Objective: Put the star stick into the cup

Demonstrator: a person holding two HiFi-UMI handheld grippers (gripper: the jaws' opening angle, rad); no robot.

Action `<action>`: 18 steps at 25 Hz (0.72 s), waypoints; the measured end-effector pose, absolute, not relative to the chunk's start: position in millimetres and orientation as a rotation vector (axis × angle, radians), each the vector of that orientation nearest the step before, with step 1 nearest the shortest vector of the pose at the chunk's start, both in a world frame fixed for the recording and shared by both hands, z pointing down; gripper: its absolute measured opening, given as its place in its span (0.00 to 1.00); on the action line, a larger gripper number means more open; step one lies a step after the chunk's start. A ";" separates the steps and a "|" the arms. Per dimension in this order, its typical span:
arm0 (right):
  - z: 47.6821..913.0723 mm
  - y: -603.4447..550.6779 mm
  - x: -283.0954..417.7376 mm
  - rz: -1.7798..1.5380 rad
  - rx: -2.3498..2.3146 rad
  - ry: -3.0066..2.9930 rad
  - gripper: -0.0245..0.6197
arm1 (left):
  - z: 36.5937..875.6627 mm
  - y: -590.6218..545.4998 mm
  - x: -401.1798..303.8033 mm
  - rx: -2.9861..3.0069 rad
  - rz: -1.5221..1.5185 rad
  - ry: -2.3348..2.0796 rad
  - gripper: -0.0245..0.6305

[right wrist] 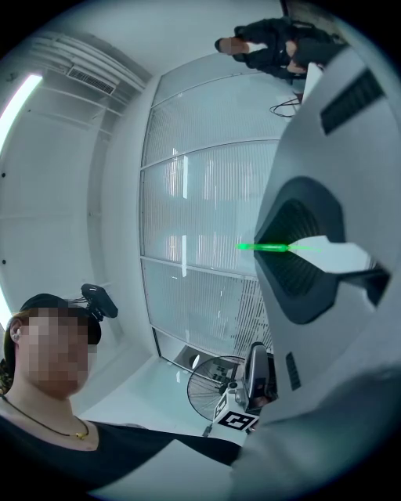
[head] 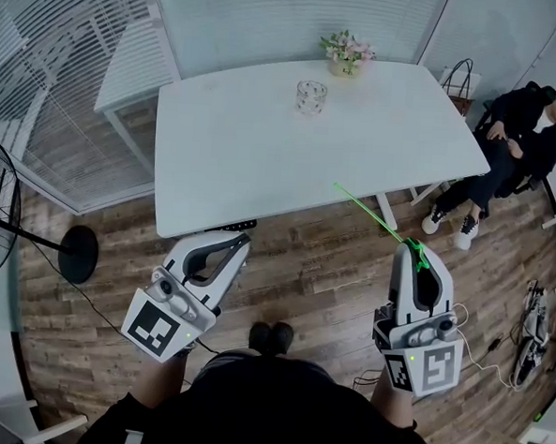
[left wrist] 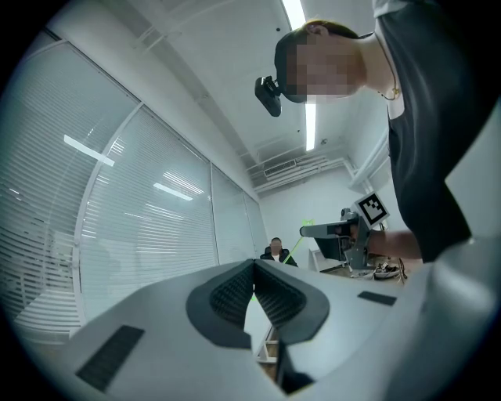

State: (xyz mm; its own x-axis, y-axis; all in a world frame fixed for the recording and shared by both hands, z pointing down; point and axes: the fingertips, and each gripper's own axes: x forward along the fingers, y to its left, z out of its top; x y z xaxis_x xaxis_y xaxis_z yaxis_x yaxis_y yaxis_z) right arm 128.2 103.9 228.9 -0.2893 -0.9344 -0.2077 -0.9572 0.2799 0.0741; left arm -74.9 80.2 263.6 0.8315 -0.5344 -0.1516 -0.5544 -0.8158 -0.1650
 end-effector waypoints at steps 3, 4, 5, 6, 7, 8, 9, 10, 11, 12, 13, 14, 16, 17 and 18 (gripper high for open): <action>229.9 100.6 132.5 0.274 -1.793 2.409 0.07 | 262.8 75.9 -71.2 -2.809 0.144 0.845 0.06; 230.6 99.8 133.7 0.274 -1.792 2.410 0.07 | 262.9 75.0 -70.0 -2.807 0.144 0.846 0.06; 231.2 99.4 134.9 0.274 -1.790 2.412 0.07 | 263.3 74.6 -68.7 -2.806 0.143 0.847 0.06; 231.7 99.4 136.4 0.276 -1.788 2.414 0.07 | 263.6 74.5 -67.2 -2.803 0.142 0.847 0.06; 232.1 99.4 138.3 0.276 -1.786 2.416 0.07 | 263.6 74.6 -65.5 -2.801 0.144 0.849 0.06; 232.2 99.2 140.5 0.276 -1.783 2.418 0.07 | 263.2 74.7 -63.6 -2.798 0.146 0.852 0.06; 232.2 98.9 143.0 0.276 -1.780 2.420 0.07 | 263.0 74.8 -61.7 -2.796 0.147 0.857 0.06; 232.1 98.4 145.3 0.275 -1.776 2.422 0.07 | 263.0 75.1 -59.9 -2.793 0.146 0.863 0.06; 232.3 97.7 147.4 0.274 -1.772 2.424 0.07 | 263.5 75.5 -58.3 -2.791 0.142 0.867 0.06; 232.7 96.9 148.8 0.272 -1.767 2.427 0.07 | 264.4 75.9 -56.9 -2.789 0.138 0.871 0.06; 233.3 95.9 149.7 0.269 -1.762 2.430 0.07 | 265.5 76.2 -55.7 -2.790 0.134 0.874 0.06; 234.1 94.8 150.2 0.268 -1.757 2.435 0.07 | 266.8 76.7 -54.8 -2.791 0.130 0.878 0.06; 236.0 93.0 151.2 0.267 -1.748 2.444 0.07 | 270.4 77.4 -53.9 -2.793 0.121 0.887 0.06; 237.0 92.0 152.0 0.267 -1.745 2.446 0.07 | 272.4 77.1 -54.1 -2.792 0.116 0.893 0.06; 238.0 90.6 152.8 0.267 -1.742 2.448 0.07 | 274.1 76.0 -54.3 -2.790 0.115 0.900 0.06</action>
State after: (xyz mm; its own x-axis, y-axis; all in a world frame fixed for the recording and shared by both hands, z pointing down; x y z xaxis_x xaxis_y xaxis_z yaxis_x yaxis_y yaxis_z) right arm 152.8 90.6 238.0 -0.3276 -0.9227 -0.2033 -0.9448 0.3199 0.0706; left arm -54.3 76.0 274.1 0.8107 -0.5692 -0.1371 -0.5854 -0.7922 -0.1723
